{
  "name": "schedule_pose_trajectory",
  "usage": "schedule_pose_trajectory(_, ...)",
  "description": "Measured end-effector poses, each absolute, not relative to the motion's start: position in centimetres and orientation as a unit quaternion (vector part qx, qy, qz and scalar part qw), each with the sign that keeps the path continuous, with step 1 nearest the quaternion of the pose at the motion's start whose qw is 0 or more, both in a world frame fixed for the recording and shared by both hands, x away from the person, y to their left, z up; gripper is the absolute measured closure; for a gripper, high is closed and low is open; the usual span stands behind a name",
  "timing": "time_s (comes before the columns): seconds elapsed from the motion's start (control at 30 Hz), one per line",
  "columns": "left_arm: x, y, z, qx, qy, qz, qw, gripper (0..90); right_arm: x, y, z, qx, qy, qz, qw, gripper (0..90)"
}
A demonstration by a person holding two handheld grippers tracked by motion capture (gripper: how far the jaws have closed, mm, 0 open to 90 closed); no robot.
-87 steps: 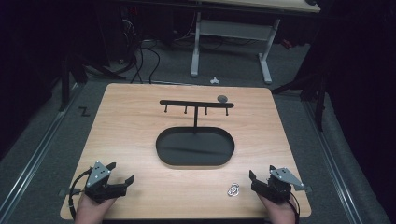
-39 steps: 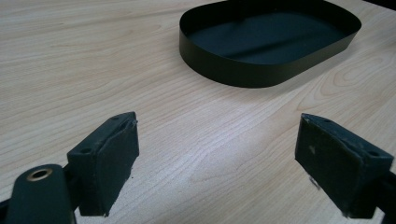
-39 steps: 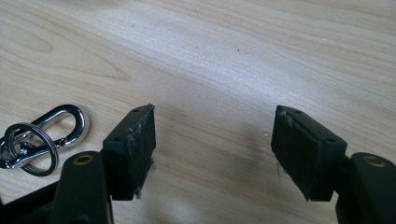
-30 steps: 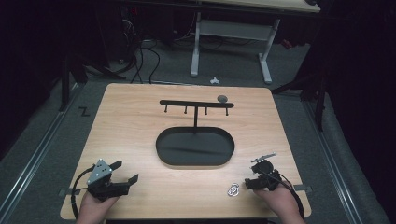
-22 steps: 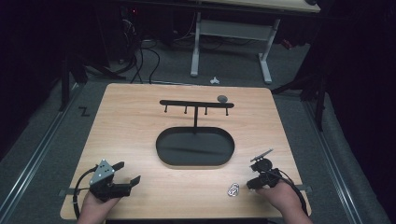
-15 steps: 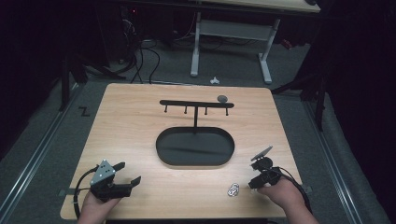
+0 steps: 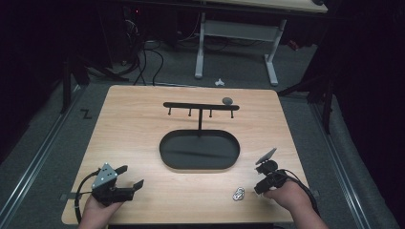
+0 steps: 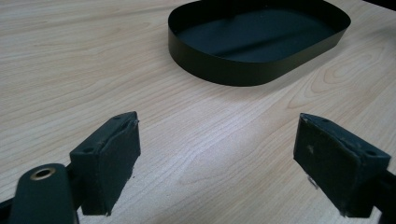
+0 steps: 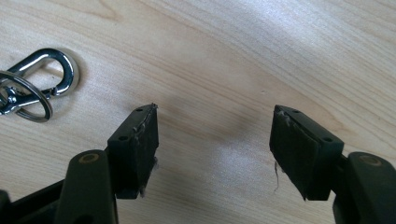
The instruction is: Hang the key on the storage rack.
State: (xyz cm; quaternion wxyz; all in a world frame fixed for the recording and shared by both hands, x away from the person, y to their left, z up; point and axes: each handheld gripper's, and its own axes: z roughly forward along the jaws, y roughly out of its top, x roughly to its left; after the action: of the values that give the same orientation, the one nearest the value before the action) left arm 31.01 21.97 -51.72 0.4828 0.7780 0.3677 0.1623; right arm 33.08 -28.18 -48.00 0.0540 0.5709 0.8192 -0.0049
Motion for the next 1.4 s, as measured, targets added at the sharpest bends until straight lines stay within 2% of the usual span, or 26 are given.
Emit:
schedule_pose_trajectory(0.23, 31.2, 22.0, -51.7, 0.776, 0.368, 0.163, 0.486, 15.3, 32.4, -27.7, -47.5, 0.562, 0.826, 0.001, 0.045, 32.9)
schedule_pose_trajectory(0.47, 31.2, 21.9, -51.7, 0.778, 0.366, 0.161, 0.485, 15.3, 31.5, -25.5, -47.1, 0.534, 0.844, 0.031, 0.033, 32.6)
schedule_pose_trajectory(0.67, 31.2, 21.8, -51.7, 0.778, 0.366, 0.159, 0.485, 15.3, 30.8, -23.8, -47.6, 0.508, 0.86, 0.049, 0.015, 29.0)
schedule_pose_trajectory(0.73, 31.2, 21.8, -51.7, 0.778, 0.366, 0.159, 0.484, 15.4, 30.6, -23.4, -47.9, 0.501, 0.864, 0.05, 0.012, 31.0)
schedule_pose_trajectory(0.77, 31.2, 21.8, -51.8, 0.779, 0.366, 0.158, 0.484, 15.3, 30.5, -23.1, -48.3, 0.497, 0.866, 0.05, 0.017, 36.5)
schedule_pose_trajectory(0.9, 31.2, 21.7, -51.8, 0.783, 0.364, 0.156, 0.481, 15.6, 30.6, -22.8, -48.6, 0.499, 0.865, 0.054, 0.019, 42.0)
schedule_pose_trajectory(0.93, 31.2, 21.7, -51.8, 0.783, 0.363, 0.155, 0.48, 15.8, 30.6, -22.8, -48.7, 0.501, 0.863, 0.065, 0.021, 47.6)
schedule_pose_trajectory(1.07, 31.3, 21.6, -51.8, 0.786, 0.361, 0.153, 0.478, 15.9, 30.6, -22.7, -48.8, 0.496, 0.865, 0.07, 0.02, 52.0)
schedule_pose_trajectory(1.4, 31.2, 21.4, -52.0, 0.79, 0.358, 0.151, 0.474, 16.2, 30.1, -22.2, -48.8, 0.47, 0.878, 0.088, 0.027, 73.8)
